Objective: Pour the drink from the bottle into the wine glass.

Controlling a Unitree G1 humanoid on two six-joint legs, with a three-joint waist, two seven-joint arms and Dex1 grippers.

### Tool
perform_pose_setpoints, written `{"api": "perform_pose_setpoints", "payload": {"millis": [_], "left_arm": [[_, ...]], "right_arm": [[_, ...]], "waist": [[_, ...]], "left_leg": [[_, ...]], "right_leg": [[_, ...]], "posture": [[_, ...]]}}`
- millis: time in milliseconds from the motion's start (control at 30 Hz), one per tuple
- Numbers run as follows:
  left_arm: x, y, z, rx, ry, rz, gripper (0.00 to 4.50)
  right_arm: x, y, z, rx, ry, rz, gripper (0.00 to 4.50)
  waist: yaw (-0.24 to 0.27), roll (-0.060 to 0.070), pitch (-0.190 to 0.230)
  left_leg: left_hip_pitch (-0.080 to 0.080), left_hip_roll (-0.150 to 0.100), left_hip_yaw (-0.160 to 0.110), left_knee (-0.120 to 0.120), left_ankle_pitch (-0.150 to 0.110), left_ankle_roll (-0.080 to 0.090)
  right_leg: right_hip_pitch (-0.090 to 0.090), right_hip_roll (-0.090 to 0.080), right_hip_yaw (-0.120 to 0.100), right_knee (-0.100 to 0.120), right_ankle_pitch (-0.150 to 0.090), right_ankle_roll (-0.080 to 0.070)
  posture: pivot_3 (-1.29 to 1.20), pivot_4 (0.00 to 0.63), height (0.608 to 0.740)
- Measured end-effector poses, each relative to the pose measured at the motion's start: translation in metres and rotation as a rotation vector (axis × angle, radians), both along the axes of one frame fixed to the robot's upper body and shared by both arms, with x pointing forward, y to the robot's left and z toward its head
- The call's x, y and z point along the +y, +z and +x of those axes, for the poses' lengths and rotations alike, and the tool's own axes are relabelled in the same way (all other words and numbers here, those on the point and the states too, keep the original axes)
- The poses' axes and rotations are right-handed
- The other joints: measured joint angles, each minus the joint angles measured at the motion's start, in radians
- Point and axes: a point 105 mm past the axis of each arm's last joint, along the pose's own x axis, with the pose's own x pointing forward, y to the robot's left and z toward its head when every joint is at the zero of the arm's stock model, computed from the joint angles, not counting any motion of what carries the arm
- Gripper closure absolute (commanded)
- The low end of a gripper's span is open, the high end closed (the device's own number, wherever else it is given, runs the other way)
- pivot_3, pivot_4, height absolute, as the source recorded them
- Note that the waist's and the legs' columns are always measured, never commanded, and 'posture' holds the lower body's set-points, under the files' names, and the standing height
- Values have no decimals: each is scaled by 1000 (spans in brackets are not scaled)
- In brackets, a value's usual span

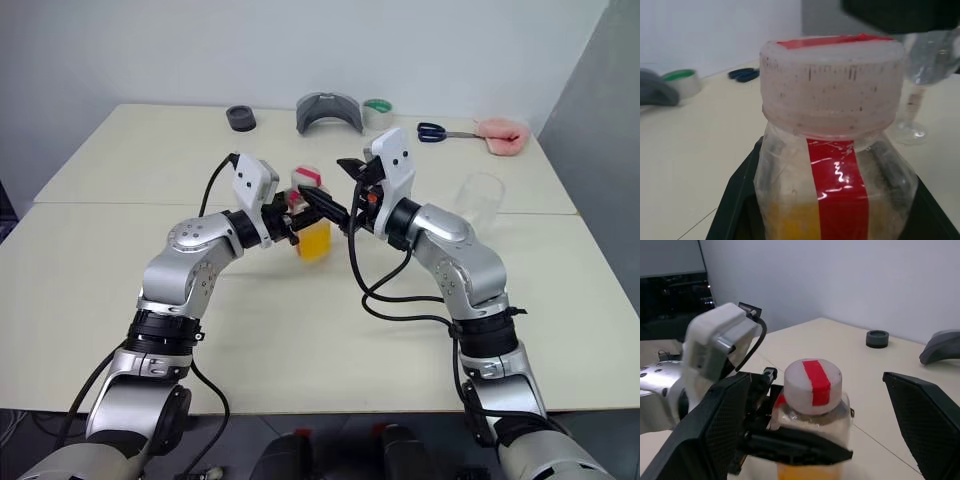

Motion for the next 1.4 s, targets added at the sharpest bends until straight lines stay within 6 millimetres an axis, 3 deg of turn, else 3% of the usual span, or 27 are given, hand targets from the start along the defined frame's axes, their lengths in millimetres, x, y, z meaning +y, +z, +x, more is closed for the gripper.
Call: {"api": "perform_pose_setpoints", "payload": {"millis": [367,467,667,967,1233,1400], "left_arm": [[-10,7,-8,-5,-61,-11,2631],[-12,6,-8,-4,-63,-18,2632],[-14,7,-9,-8,-71,-25,2632],[-14,9,-17,-14,-82,-32,2632],[-30,19,-65,4,-352,-2,2632],[-32,20,-76,32,-405,4,2632]], "right_arm": [[9,0,0,14,-13,6,0],[10,-1,0,22,-9,4,601],[9,1,0,27,-14,31,2598],[9,3,-5,23,50,40,2611],[-17,17,-42,5,511,-126,2611],[-19,18,-43,-2,679,-168,2611]], "waist": [[0,0,0],[0,0,0],[0,0,0],[1,0,0],[-1,4,2],[-10,5,3]], "left_leg": [[0,0,0,0,0,0],[0,0,0,0,0,0],[-1,0,0,0,0,0],[-1,0,0,1,0,0],[-1,-1,-1,1,0,0],[1,0,-1,1,0,0]], "right_leg": [[0,0,0,0,0,0],[0,0,0,0,0,0],[0,0,0,0,0,0],[0,0,0,0,0,0],[0,0,-1,0,0,0],[0,1,-1,2,0,0]], "posture": [[0,150,740],[0,150,740],[0,150,740],[0,150,740],[0,150,740],[0,150,740]]}}
